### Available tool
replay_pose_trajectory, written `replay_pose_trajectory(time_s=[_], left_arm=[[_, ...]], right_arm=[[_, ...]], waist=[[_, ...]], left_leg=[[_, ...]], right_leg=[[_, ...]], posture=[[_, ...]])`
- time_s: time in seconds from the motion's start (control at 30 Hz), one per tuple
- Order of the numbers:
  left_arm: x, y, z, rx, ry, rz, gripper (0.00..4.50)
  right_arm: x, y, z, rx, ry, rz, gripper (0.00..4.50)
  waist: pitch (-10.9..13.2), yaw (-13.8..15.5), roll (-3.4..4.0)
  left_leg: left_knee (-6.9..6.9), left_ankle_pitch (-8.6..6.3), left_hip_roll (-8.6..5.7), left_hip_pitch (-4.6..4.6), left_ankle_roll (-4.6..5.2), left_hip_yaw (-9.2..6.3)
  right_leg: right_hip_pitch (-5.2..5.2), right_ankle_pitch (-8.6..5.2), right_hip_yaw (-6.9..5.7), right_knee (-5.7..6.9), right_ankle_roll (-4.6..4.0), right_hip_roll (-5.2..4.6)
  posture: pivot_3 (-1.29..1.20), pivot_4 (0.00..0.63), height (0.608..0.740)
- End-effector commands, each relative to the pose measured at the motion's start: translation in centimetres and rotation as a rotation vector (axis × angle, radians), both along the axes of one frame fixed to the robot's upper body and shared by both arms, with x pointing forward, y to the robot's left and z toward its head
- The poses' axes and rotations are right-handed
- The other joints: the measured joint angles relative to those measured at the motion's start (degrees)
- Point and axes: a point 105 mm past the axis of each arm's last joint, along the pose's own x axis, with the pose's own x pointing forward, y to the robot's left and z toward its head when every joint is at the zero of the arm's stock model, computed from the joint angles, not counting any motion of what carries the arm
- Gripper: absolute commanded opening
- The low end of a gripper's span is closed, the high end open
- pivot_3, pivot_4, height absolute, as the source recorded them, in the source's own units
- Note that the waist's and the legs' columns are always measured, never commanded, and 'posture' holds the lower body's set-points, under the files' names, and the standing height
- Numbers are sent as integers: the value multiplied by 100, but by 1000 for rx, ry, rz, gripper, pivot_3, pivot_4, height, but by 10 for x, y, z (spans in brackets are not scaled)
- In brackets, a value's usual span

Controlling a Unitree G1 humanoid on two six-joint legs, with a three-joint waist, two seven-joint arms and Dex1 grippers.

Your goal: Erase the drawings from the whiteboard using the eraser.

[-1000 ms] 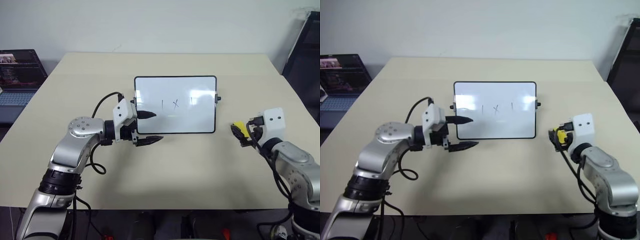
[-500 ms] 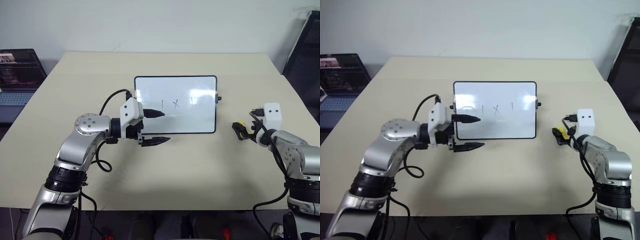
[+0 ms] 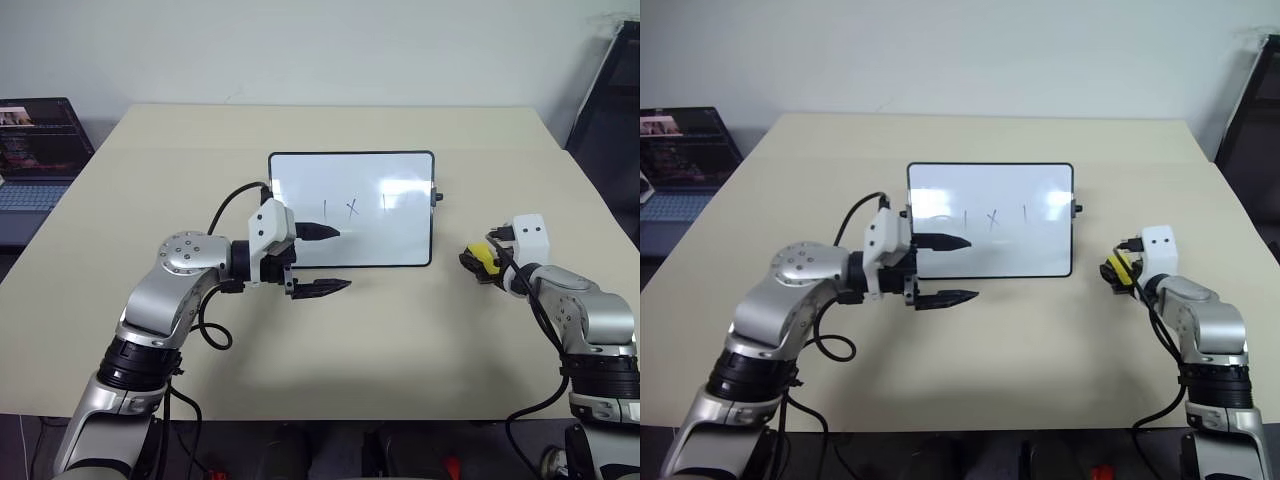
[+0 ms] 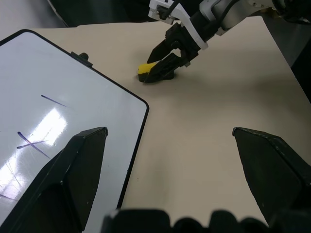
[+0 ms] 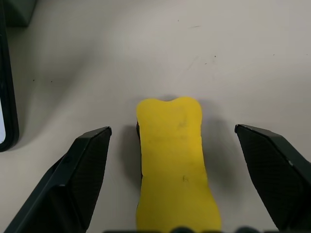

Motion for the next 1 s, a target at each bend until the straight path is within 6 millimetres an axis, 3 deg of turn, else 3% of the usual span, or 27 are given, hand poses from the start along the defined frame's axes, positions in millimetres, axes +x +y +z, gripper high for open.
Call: replay_pose_trajectory(time_s=[0.03,0.2,0.27,0.43,0.57,0.73,0.9,1.0], left_arm=[[-4,-1,4,-10,-33,-11,4500],[-3,3,0,-10,-29,1,4500],[-2,5,-3,-8,-24,12,4500],[6,17,-11,-30,2,107,4500],[15,34,-15,-68,1,266,4500],[17,49,-11,-130,15,414,4500],[20,60,-8,-151,10,521,4500],[20,55,2,-208,23,519,4500]], right_arm=[[5,-4,17,9,-68,-12,3249],[4,-8,18,14,-70,-26,1511],[4,-8,17,18,-67,-27,1163],[3,-5,18,22,-80,-24,1149],[-7,3,31,-91,-168,48,1144],[-36,47,51,-256,-293,278,1144],[-54,81,58,-269,-350,384,1144],[-62,103,58,-258,-376,448,1144]], waist=[[0,0,0],[0,2,0],[0,-2,0],[0,-3,0],[0,4,1],[0,8,0],[0,0,0],[0,9,-1]], left_leg=[[0,0,0,0,0,0],[1,0,0,0,0,0],[0,0,0,0,0,1],[1,0,1,1,0,0],[1,0,2,0,0,-2],[1,0,2,-2,0,-6],[7,1,2,3,-1,-7],[13,1,1,4,-2,-9]], right_leg=[[0,0,0,0,0,0],[0,0,0,0,0,0],[0,0,1,0,0,0],[0,0,0,2,0,0],[-1,0,-1,3,0,0],[-1,0,-3,2,0,-2],[1,0,-3,15,0,-1],[3,0,-5,20,1,-2]], posture=[[0,150,740],[0,150,740],[0,150,740],[0,150,740],[0,150,740],[0,150,740],[0,150,740],[0,150,740]])
